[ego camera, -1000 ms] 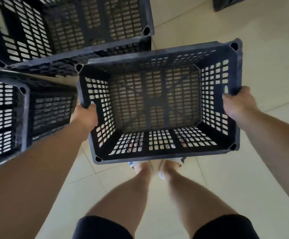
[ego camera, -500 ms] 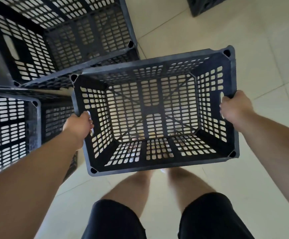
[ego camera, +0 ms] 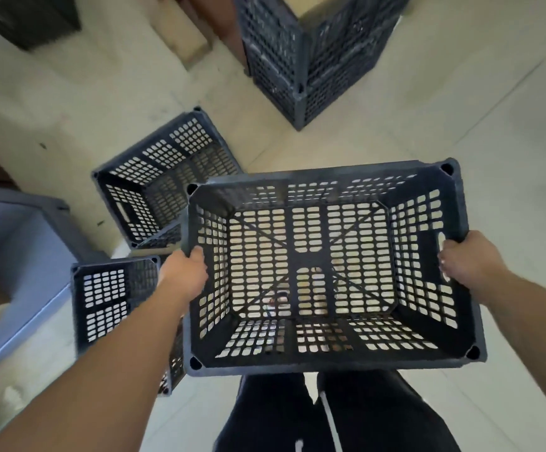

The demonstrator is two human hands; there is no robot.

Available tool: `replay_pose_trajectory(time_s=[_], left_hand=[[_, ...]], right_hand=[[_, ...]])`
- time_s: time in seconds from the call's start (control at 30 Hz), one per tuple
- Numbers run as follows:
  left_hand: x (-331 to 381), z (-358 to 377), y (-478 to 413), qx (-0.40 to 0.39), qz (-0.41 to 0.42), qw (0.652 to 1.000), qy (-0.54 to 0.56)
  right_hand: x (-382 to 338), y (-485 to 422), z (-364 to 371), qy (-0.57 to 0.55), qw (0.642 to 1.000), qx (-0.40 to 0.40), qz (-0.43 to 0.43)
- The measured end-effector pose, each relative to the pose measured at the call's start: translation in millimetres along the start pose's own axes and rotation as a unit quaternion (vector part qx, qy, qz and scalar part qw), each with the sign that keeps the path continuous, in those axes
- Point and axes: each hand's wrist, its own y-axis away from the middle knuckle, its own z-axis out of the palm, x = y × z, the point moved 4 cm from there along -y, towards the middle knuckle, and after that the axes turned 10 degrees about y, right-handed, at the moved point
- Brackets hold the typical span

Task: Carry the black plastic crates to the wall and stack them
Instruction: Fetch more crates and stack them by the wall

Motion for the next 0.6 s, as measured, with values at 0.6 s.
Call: replay_pose_trajectory(time_s=[0.6], left_hand=[[78, 22, 197, -0.078, 0.231, 0.965, -0.098]], right_hand=[[271, 214, -112, -0.181, 0.972, 0.125, 0.082]])
